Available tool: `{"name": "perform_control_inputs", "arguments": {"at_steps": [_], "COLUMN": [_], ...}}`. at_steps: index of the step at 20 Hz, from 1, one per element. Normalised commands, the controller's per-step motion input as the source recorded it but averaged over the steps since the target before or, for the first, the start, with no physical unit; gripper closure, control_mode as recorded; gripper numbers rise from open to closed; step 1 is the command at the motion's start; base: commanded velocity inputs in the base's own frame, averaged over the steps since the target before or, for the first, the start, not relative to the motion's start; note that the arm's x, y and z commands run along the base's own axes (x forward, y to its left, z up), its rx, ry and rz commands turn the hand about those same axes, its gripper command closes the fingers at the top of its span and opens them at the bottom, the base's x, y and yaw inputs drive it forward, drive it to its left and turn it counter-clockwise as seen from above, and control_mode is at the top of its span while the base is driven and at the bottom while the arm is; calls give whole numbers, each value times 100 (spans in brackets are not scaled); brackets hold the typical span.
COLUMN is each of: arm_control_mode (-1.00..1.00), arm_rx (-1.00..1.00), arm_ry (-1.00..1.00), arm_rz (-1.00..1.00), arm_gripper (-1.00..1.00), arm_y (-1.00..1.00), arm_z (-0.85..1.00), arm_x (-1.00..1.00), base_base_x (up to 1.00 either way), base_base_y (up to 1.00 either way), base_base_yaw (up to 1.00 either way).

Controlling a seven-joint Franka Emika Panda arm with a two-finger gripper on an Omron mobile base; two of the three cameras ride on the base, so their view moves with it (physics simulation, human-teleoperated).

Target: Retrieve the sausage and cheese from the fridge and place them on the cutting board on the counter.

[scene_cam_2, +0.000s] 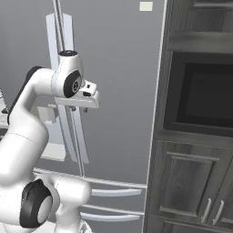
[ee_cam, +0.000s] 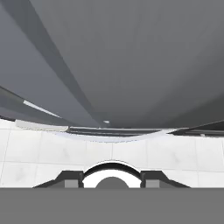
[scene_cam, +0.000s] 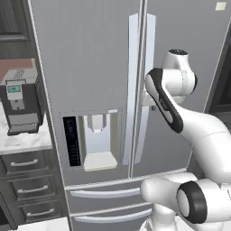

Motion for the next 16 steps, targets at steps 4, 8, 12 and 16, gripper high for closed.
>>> {"name": "perform_control_inputs", "arguments": {"at_steps": [4, 8, 12, 16], "arm_control_mode": [100, 100, 100, 100], "arm_rx": [0, 0, 0, 0], "arm_ry": [0, 0, 0, 0], "arm_rz": [0, 0, 0, 0], "arm_gripper": [-100, -100, -100, -100], "arm_y": [0, 0, 0, 0], "arm_z": [0, 0, 0, 0], "arm_x": [0, 0, 0, 0], "base_base_x": [-2, -31, -40, -42], "base_base_y": [8, 35, 28, 9], "base_base_yaw": [0, 0, 0, 0]}}
